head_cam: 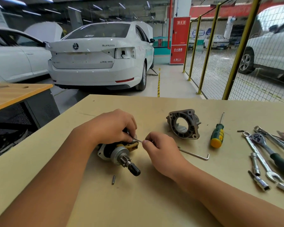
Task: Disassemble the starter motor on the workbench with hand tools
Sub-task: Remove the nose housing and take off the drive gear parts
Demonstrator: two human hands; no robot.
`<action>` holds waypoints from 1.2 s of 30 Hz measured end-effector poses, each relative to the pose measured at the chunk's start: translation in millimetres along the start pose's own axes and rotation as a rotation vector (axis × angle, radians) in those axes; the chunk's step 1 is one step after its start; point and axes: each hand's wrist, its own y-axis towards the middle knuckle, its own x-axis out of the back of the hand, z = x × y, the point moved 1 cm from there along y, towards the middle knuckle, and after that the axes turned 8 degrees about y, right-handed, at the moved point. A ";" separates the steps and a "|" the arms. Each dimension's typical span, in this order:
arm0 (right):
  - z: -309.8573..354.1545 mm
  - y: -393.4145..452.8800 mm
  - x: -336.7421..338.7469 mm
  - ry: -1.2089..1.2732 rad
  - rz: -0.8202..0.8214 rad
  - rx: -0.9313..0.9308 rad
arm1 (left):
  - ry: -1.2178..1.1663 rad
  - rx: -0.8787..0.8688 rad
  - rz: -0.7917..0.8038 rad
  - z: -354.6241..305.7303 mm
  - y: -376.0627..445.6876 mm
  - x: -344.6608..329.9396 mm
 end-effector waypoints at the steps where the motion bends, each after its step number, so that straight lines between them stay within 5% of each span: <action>1: -0.1 -0.5 -0.1 0.012 -0.007 -0.004 | -0.002 -0.003 0.001 0.1 0.2 -0.4; 25: 3.7 -1.9 1.7 -0.082 0.009 0.016 | 0.008 0.039 0.024 -2.3 0.4 -0.4; 36: 1.0 -3.0 1.1 0.074 -0.030 0.046 | -0.013 0.021 -0.005 -0.9 -0.7 -0.3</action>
